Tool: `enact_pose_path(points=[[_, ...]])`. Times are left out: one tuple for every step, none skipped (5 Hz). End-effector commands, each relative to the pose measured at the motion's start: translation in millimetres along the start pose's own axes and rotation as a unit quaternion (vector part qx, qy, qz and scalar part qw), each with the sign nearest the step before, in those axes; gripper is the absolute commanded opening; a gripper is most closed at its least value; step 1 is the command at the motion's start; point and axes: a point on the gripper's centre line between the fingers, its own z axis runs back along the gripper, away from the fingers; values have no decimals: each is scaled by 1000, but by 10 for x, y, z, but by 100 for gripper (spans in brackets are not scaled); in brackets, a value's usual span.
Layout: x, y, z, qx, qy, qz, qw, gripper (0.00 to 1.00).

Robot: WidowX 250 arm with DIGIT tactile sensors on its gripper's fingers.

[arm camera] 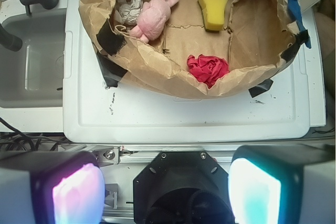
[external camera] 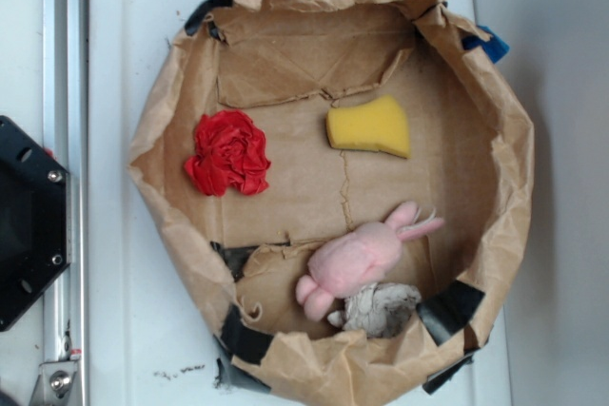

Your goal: Grab the green sponge.

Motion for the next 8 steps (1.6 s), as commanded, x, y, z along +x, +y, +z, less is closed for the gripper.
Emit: enact_pose_path(points=[[0, 0, 0, 0, 0, 0, 1000, 100], [427, 44, -74, -1, -20, 1, 1000, 100], [679, 151, -302, 13, -41, -8, 999, 100], [846, 284, -484, 16, -55, 0, 998, 100], [1046, 405, -720, 34, -57, 20, 998, 100], [1244, 506, -907, 36, -49, 49, 997, 100], [1373, 526, -1058, 23, -36, 66, 997, 100], [1536, 674, -1329, 17, -30, 95, 995, 100]])
